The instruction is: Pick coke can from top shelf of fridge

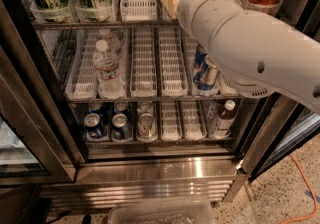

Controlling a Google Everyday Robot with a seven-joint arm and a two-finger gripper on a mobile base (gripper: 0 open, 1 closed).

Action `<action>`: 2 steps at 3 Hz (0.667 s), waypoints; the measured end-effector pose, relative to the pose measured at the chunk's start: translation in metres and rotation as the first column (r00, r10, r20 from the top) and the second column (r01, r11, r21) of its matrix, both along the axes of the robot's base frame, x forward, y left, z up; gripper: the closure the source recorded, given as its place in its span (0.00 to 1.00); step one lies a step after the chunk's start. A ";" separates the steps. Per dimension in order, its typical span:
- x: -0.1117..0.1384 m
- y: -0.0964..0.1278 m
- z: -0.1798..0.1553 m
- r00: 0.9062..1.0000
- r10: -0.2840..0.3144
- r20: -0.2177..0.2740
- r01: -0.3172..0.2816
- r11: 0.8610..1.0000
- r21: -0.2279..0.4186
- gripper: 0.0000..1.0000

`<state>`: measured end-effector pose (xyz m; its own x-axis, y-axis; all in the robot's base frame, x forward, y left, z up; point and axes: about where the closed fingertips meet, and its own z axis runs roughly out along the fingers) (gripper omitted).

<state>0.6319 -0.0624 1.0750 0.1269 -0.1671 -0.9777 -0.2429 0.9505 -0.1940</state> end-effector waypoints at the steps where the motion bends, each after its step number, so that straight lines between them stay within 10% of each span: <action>1: 0.002 0.001 0.001 1.000 0.005 -0.005 -0.005 1.000 0.005 0.67; 2: 0.002 0.001 0.001 1.000 0.005 -0.004 -0.005 1.000 0.005 0.90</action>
Offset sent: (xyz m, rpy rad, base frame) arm 0.0046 -0.0025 -0.0055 0.0315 0.0273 0.0186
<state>0.6335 -0.0612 1.0756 0.1233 -0.1620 -0.9791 -0.2483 0.9502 -0.1885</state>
